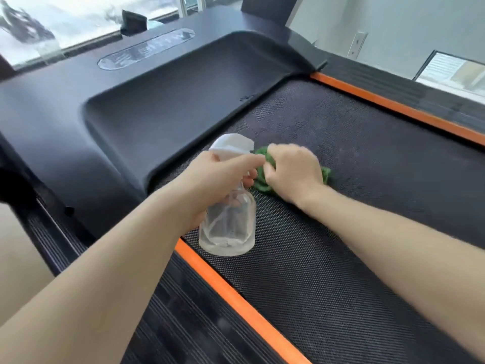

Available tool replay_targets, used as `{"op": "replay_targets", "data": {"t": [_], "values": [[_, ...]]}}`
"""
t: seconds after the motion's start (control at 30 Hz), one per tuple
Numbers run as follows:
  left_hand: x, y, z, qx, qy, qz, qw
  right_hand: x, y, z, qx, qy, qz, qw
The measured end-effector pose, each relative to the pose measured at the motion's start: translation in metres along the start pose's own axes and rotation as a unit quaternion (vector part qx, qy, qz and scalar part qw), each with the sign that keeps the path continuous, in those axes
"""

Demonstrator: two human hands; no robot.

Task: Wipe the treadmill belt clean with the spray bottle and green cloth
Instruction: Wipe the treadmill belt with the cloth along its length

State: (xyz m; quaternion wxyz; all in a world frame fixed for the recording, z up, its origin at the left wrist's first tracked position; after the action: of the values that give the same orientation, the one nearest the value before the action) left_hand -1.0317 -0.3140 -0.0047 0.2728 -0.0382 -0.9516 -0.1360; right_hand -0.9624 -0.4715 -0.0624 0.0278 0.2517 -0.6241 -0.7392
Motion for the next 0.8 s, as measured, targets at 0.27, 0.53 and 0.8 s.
{"op": "replay_targets", "data": {"t": [0.27, 0.53, 0.8], "values": [[-0.033, -0.016, -0.027, -0.043, -0.01, -0.054, 0.998, 0.104, 0.031, 0.031, -0.056, 0.108, 0.013, 0.992], [-0.04, -0.013, -0.028, -0.074, -0.013, -0.08, 0.994, 0.102, 0.028, 0.03, -0.051, 0.131, -0.006, 0.99], [-0.028, -0.003, -0.006, -0.03, -0.075, -0.083, 0.993, -0.03, -0.006, -0.055, -0.007, 0.003, 0.017, 1.0]]}}
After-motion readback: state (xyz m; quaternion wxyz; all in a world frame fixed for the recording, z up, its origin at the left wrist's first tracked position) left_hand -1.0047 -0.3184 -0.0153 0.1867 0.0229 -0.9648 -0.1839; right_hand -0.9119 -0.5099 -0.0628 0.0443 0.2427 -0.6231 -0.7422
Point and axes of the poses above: each hand's wrist, its own x-axis away from the middle knuckle, its own y-axis out of the back of the hand, z = x × y, the point moved 5 cm from there along -x, towards the middle knuckle, and after that the axes turned 10 degrees about y, right-handed, at the moved point
